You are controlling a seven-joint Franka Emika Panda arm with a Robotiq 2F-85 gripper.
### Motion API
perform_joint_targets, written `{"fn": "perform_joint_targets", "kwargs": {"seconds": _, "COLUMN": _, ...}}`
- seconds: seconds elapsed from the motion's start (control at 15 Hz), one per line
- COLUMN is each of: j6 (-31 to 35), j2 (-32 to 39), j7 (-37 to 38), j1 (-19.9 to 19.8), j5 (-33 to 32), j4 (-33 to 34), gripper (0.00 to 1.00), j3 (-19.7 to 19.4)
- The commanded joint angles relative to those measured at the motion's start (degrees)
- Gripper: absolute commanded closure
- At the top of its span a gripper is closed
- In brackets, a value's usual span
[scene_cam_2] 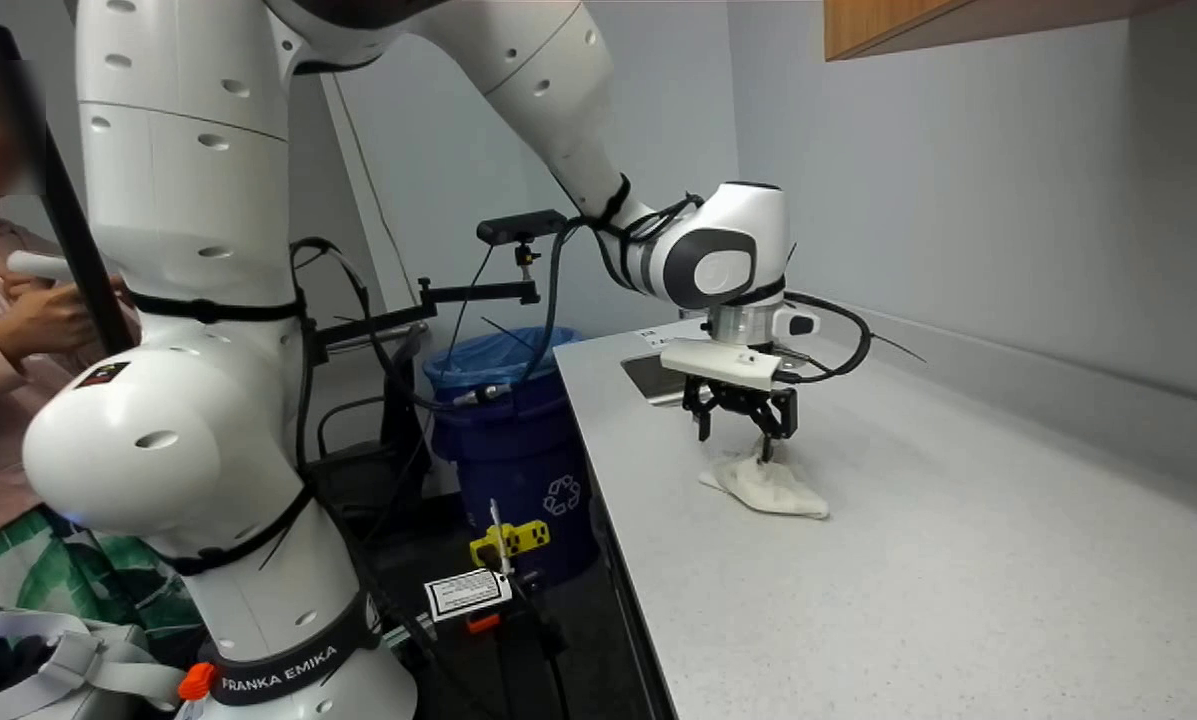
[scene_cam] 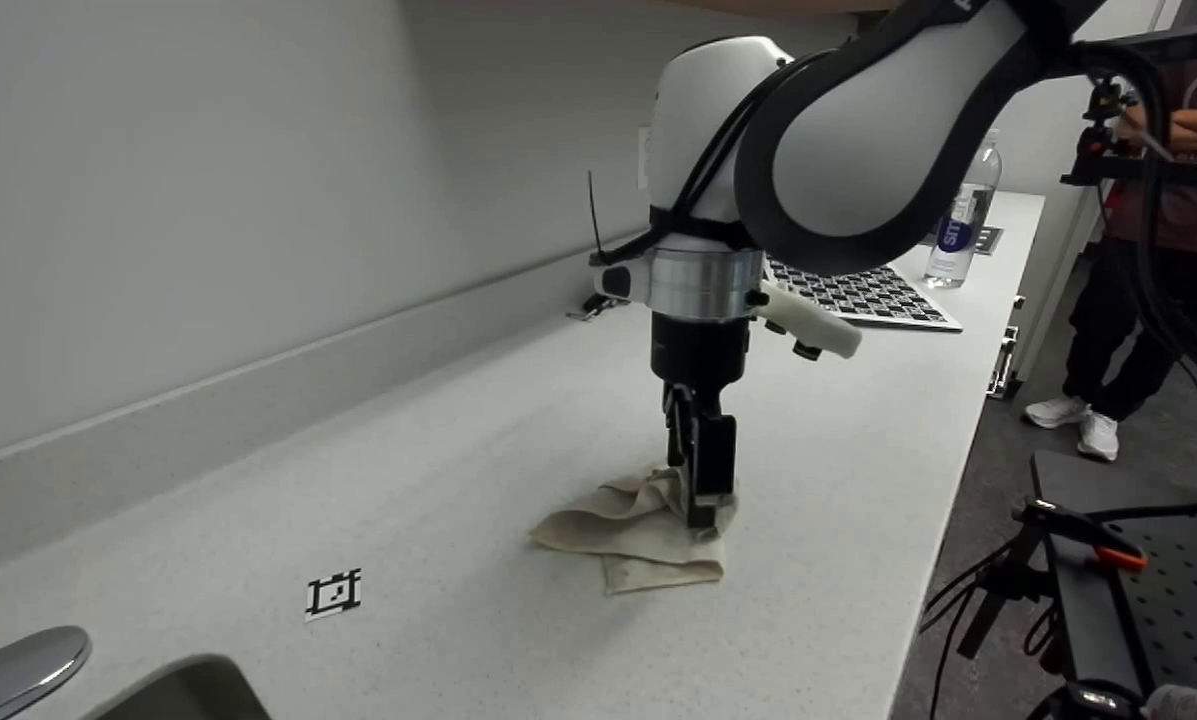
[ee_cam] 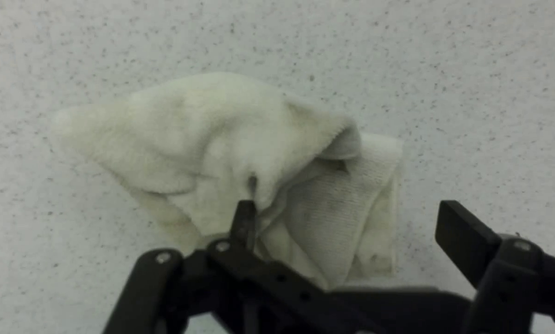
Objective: Wipe the counter using the towel
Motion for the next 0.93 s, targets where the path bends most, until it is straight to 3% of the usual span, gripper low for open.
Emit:
{"fn": "perform_joint_targets", "kwargs": {"seconds": 0.0, "j6": -3.8, "j2": -6.7, "j7": 3.3, "j1": 3.2, "j5": -1.7, "j4": -3.3, "gripper": 0.00, "j3": -1.4}}
{"fn": "perform_joint_targets", "kwargs": {"seconds": 0.6, "j6": -3.1, "j2": -20.5, "j7": 7.7, "j1": 7.5, "j5": -9.0, "j4": -11.0, "gripper": 0.00, "j3": -2.6}}
{"fn": "perform_joint_targets", "kwargs": {"seconds": 0.87, "j6": -1.9, "j2": -25.0, "j7": 6.8, "j1": 8.7, "j5": -8.7, "j4": -13.0, "gripper": 0.00, "j3": -3.0}}
